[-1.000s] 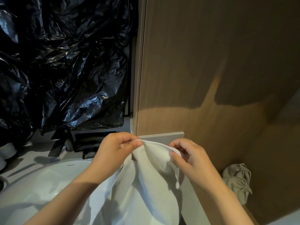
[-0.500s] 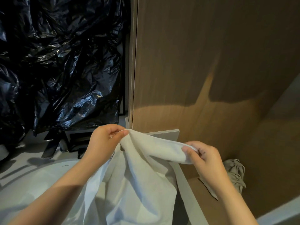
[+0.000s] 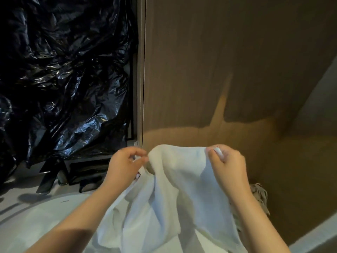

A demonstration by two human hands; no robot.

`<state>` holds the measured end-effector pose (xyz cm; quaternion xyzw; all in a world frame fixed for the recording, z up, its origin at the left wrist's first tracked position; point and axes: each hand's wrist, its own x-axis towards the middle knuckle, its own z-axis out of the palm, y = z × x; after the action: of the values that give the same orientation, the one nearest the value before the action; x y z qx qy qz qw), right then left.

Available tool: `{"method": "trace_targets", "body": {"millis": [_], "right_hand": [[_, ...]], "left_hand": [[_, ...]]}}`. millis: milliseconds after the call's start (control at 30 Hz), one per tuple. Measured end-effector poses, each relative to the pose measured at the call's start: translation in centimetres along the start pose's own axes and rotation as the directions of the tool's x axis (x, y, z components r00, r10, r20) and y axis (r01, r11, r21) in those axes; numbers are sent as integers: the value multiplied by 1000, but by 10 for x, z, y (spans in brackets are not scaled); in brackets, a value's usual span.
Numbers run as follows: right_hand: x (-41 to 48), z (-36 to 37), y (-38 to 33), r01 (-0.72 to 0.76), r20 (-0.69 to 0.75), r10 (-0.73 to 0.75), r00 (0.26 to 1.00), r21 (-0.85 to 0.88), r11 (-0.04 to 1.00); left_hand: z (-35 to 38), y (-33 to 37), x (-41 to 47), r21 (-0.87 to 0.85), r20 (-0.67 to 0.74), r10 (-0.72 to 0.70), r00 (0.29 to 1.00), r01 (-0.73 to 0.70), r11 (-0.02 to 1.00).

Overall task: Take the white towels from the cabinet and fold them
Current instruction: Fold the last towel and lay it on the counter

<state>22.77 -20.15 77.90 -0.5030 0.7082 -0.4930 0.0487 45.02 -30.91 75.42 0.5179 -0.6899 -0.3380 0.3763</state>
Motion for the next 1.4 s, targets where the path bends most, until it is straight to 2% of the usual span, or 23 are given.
{"method": "trace_targets", "body": {"millis": [100,167,233,300,467,567,633,767,833,900,933,1000,1067,1100,1167,1200,1267,1400], "right_hand": [[-13,10,20,-119,24,118,993,48,992],[-19,16,23,-143,37,142,989,44,989],[-23,22,24,-138,65,135,989,42,990],[-27,26,23,-142,81,136,987,62,988],[-37,29,23,-98,147,85,985,82,992],[-41,27,20,-37,234,7,972,122,992],[-44,25,19,-50,277,2,961,165,985],[-48,25,18,-242,393,118,912,282,929],[-47,23,19,-325,495,131,859,329,887],[-46,22,19,-416,608,108,787,393,820],[-46,23,18,-427,626,91,774,412,805],[-45,26,16,-356,576,65,815,409,840],[-45,31,10,-249,479,40,877,381,890],[-45,35,6,-173,432,1,902,359,917],[-44,41,-4,69,325,-153,933,256,964],[-43,45,-10,184,290,-234,928,189,965],[-38,51,-17,302,318,-314,894,88,949],[-34,59,-29,313,483,-321,815,100,945]], "left_hand": [[7,-35,-8,58,30,-206,978,204,977],[6,-49,-15,-55,65,-332,941,335,941],[6,-58,-21,-85,111,-374,921,383,920],[7,-66,-24,-38,126,-319,939,326,945],[12,-71,-23,204,150,-101,983,69,977],[24,-66,-20,346,223,-6,975,-73,935],[31,-62,-19,444,285,11,959,-142,885],[39,-74,-23,366,275,30,961,-134,921],[38,-75,-25,285,225,42,973,-107,953],[30,-70,-27,122,140,13,990,-30,992],[25,-64,-29,19,107,-17,994,15,1000],[14,-50,-37,-142,66,-55,996,64,988],[7,-38,-49,-194,33,-39,999,45,980],[5,-32,-55,-218,21,-29,999,33,975],[2,-22,-63,-315,-4,-10,1000,8,949],[0,-18,-66,-360,-18,4,1000,-11,933],[-4,-15,-70,-416,-13,50,999,-51,908],[-3,-20,-77,-391,50,78,996,-53,919]]}}
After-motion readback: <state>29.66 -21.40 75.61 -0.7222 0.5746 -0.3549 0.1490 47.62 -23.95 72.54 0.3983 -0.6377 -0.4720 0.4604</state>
